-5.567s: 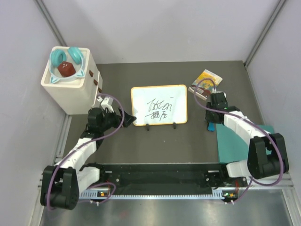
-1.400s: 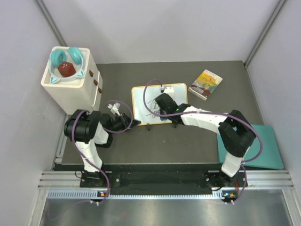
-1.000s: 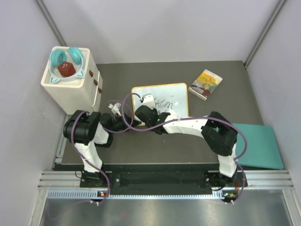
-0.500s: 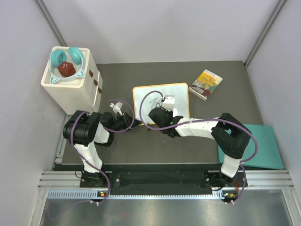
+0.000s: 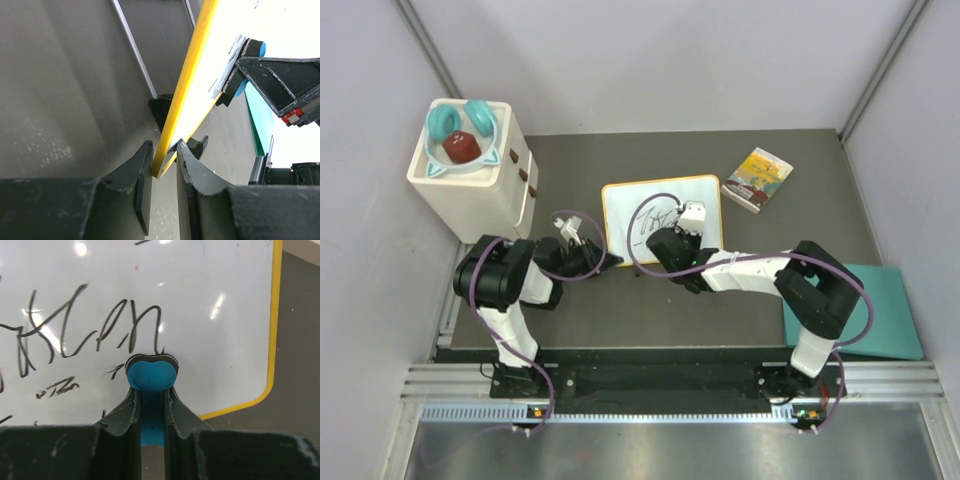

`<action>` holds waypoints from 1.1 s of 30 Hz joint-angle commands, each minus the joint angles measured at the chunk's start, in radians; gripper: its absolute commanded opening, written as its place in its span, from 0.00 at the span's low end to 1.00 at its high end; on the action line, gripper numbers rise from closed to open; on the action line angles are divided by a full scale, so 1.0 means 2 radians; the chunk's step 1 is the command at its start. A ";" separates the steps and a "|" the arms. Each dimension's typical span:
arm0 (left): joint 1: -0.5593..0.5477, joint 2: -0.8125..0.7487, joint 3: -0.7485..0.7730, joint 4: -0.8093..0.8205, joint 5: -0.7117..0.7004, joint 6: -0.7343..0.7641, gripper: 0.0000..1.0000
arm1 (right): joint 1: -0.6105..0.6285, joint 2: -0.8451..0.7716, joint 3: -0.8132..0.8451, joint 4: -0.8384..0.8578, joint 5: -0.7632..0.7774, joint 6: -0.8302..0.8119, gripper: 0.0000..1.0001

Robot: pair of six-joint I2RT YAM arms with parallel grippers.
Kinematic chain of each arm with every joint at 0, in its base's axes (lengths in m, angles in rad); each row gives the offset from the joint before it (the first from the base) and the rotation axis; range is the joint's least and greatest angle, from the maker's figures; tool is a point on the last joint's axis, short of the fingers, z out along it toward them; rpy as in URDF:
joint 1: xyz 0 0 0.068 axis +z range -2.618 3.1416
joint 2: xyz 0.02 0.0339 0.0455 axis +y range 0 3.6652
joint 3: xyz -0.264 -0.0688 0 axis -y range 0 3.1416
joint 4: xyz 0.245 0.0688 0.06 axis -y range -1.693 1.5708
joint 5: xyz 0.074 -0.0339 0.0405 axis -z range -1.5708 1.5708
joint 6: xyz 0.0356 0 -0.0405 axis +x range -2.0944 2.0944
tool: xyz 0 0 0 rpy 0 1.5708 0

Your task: Erase the whiteboard

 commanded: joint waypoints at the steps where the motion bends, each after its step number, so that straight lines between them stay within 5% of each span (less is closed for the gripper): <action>1: -0.001 -0.001 0.005 -0.055 -0.059 0.032 0.00 | 0.023 0.033 0.038 0.090 0.002 -0.057 0.00; 15: -0.014 -0.008 0.025 -0.107 -0.068 0.059 0.00 | 0.052 0.067 0.089 0.116 -0.054 -0.145 0.00; 25: -0.014 -0.008 0.025 -0.114 -0.080 0.055 0.00 | -0.026 0.034 0.058 0.030 -0.011 -0.075 0.00; 33: -0.014 -0.014 0.027 -0.136 -0.097 0.052 0.00 | -0.048 0.006 0.025 0.053 -0.018 -0.086 0.00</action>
